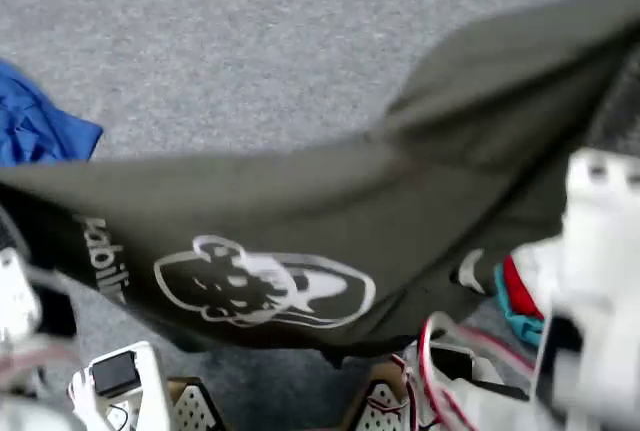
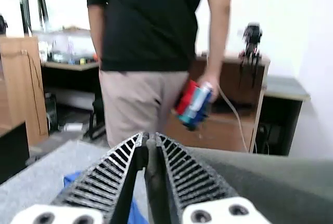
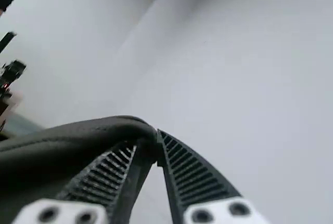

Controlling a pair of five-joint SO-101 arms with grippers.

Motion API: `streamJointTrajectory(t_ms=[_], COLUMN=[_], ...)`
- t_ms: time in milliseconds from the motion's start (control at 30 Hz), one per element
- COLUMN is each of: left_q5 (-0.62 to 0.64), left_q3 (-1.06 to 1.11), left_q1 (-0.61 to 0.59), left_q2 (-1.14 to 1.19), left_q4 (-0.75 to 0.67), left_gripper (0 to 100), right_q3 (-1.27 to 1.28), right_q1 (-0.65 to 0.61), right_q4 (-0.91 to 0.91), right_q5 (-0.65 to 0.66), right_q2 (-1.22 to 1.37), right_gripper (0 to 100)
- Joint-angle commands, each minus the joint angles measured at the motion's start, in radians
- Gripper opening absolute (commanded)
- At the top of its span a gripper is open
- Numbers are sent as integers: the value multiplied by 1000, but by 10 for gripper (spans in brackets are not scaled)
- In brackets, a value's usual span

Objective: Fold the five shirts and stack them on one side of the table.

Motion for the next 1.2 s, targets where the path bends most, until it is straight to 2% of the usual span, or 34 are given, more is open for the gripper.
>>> streamJointTrajectory(t_ms=[0, 167, 400, 533, 667, 767, 867, 1033, 1167], left_q5=[-3, -3, -9, -11, -11, -9, -5, -3, -8], left_q3=[109, 273, 428, 394, 242, 49, -204, -713, -1097], left_q1=[8, 15, 49, 106, 147, 164, 169, 163, 166], left_q2=[91, 242, 584, 837, 1121, 1337, 1543, 1851, 2049], left_q4=[-83, -253, -546, -669, -727, -706, -609, -321, -46], left_gripper=[19, 19, 19, 19, 19, 19, 19, 19, 19], right_q3=[180, 521, 1027, 1109, 1013, 865, 687, 346, 101], right_q1=[-22, -111, -211, -234, -234, -229, -229, -229, -219], right_q4=[-38, -169, -614, -787, -862, -856, -812, -661, -431], right_q5=[0, 2, 3, 2, 0, 0, 0, 0, -49], right_q2=[-2, -2, 88, 262, 478, 638, 779, 986, 1101], right_gripper=[5, 5, 5, 5, 5, 5, 5, 5, 5])
